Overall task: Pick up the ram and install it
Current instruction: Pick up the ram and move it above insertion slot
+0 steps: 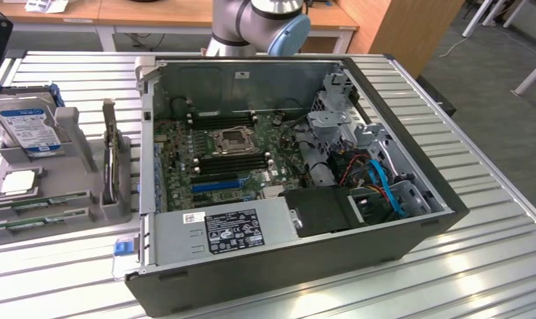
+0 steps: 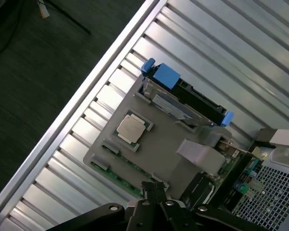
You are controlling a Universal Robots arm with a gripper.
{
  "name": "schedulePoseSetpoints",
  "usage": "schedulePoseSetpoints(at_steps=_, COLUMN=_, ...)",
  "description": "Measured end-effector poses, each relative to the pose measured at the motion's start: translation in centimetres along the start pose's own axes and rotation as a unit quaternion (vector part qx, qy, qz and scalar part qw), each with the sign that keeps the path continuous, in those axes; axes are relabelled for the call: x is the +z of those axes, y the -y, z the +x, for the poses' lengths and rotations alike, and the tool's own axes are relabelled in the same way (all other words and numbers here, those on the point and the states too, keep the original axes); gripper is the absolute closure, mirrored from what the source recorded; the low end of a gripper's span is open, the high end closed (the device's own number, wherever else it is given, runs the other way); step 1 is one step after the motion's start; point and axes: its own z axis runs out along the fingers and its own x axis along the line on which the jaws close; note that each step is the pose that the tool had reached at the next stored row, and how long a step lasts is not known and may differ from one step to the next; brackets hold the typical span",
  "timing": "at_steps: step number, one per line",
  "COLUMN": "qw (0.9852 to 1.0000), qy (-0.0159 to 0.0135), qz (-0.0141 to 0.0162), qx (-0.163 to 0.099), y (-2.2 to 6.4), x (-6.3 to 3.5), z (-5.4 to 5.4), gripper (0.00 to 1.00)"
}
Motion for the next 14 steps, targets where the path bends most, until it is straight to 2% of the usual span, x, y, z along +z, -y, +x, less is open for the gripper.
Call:
schedulePoseSetpoints(at_steps=7, qw=0.9994, qy=-0.0016, qz=-0.0008, qx=-0.035, y=0.00, x=0.01, z=0.00, gripper=0.90)
schedulePoseSetpoints(at_steps=14, qw=0.9976, qy=-0.0031, qz=-0.0017, qx=-0.070, y=0.00, x=0.02, z=0.00, gripper=0.90)
